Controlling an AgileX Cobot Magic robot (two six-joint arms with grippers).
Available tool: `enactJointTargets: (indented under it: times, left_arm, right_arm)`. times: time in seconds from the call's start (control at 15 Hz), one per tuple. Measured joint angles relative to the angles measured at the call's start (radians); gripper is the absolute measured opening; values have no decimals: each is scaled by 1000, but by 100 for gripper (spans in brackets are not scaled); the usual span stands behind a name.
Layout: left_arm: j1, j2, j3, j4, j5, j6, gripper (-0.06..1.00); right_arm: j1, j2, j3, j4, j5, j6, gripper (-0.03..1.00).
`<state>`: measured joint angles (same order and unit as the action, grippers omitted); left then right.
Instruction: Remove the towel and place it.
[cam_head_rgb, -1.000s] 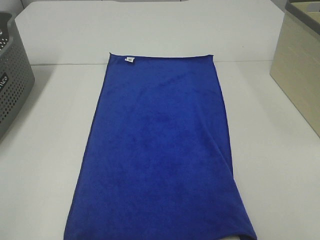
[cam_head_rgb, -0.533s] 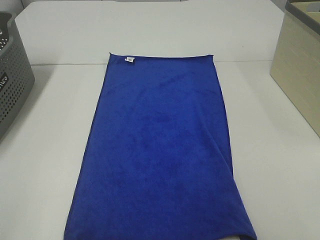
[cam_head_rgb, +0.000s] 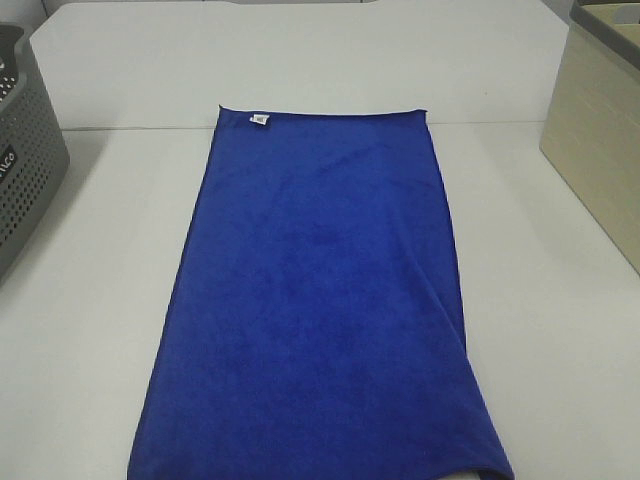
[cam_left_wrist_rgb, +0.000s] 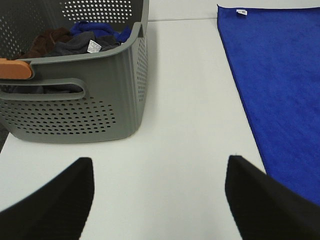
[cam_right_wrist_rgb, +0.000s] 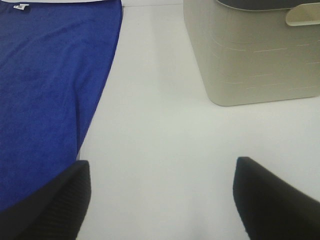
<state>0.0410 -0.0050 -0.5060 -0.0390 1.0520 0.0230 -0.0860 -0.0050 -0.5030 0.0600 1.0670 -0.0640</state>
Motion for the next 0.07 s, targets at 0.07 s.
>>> enactJointTargets:
  times: [0.07]
  left_arm:
    - [0, 0, 0, 0, 0, 0, 70]
  right_arm:
    - [0, 0, 0, 0, 0, 0, 77]
